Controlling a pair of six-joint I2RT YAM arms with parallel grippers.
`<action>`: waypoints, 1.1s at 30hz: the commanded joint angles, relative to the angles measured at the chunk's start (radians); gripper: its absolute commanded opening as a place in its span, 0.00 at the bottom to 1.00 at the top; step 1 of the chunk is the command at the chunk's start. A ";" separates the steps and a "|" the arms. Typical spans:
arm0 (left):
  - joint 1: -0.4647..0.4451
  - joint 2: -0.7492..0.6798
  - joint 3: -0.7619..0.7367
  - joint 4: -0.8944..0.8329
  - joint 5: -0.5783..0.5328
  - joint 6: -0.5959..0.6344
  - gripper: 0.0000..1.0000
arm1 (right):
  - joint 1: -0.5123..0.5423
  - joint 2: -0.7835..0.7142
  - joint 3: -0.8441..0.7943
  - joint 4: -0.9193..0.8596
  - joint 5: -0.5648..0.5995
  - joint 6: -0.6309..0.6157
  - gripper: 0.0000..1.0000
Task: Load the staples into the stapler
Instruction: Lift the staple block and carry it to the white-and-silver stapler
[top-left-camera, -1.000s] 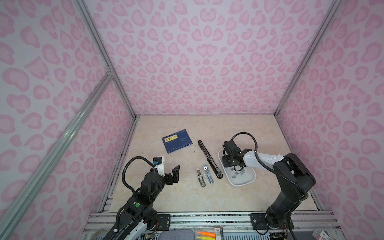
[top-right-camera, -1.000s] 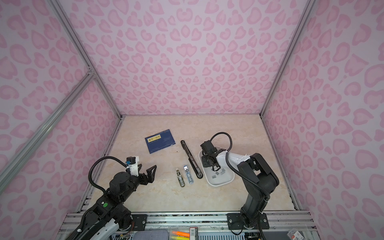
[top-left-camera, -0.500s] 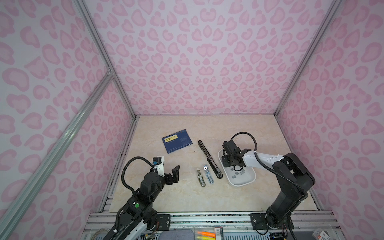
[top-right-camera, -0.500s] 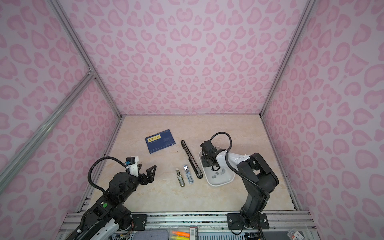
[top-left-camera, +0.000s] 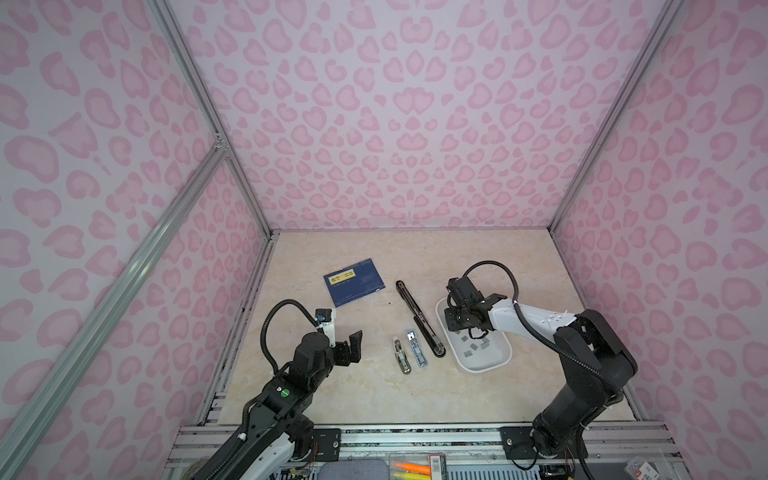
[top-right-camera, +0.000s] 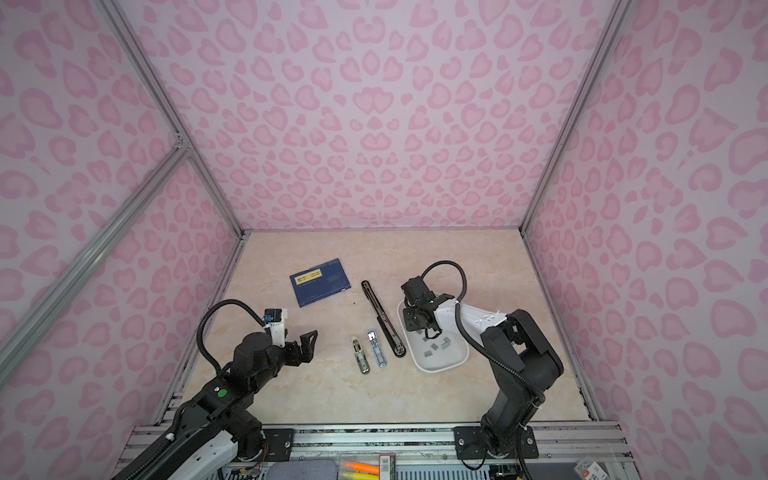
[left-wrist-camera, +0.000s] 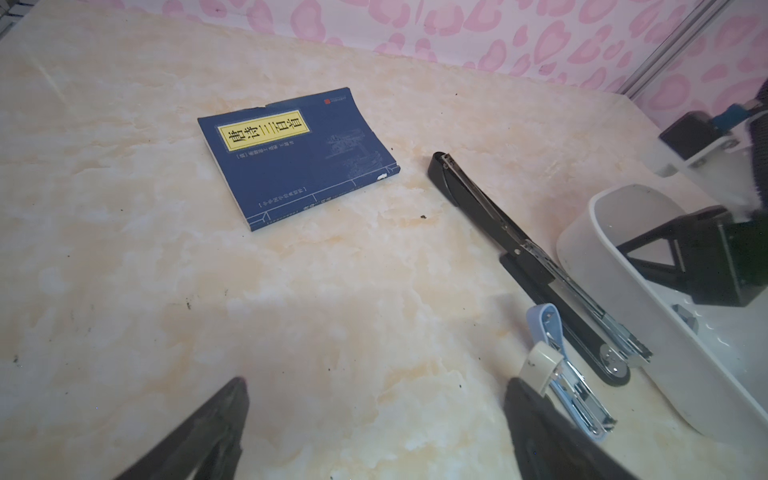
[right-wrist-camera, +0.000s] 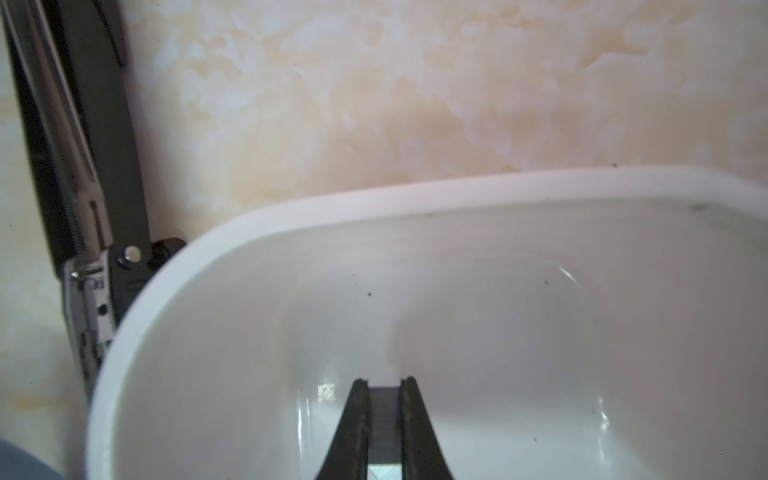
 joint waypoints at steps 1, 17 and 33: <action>0.001 0.083 0.035 0.048 0.037 -0.009 0.97 | 0.001 -0.035 0.003 -0.050 0.055 0.000 0.11; -0.014 -0.056 -0.026 0.094 0.207 0.019 0.97 | 0.228 -0.442 -0.142 0.004 0.084 0.162 0.10; -0.017 -0.224 -0.084 0.096 0.252 0.025 0.97 | 0.584 -0.264 -0.237 0.312 0.205 0.328 0.08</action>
